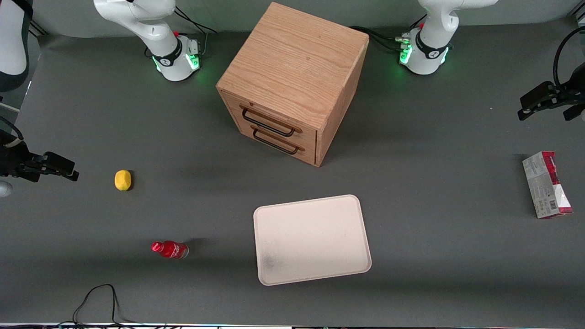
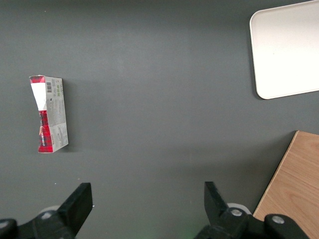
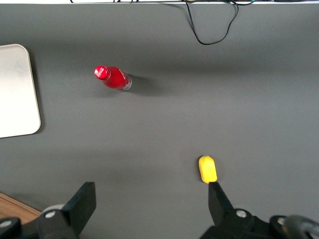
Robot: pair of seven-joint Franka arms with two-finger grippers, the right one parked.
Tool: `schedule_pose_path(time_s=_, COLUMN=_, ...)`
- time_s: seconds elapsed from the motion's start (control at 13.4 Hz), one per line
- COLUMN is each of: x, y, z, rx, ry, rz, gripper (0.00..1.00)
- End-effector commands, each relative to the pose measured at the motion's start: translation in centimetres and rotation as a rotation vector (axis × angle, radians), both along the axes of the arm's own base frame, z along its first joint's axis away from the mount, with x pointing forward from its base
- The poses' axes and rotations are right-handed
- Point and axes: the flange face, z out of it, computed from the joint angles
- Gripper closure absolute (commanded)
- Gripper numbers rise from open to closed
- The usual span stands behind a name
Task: Place red cookie box on tray
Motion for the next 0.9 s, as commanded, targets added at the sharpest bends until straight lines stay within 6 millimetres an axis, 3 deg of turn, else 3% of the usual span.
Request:
schedule_pose_path(time_s=0.0, x=-0.08, y=0.02, z=0.21, rx=0.005, ry=0.021, rz=0.002, gripper=0.00)
schedule_pose_path(time_s=0.82, x=0.22, y=0.34, z=-0.07, rx=0.005, ry=0.021, rz=0.008, gripper=0.00)
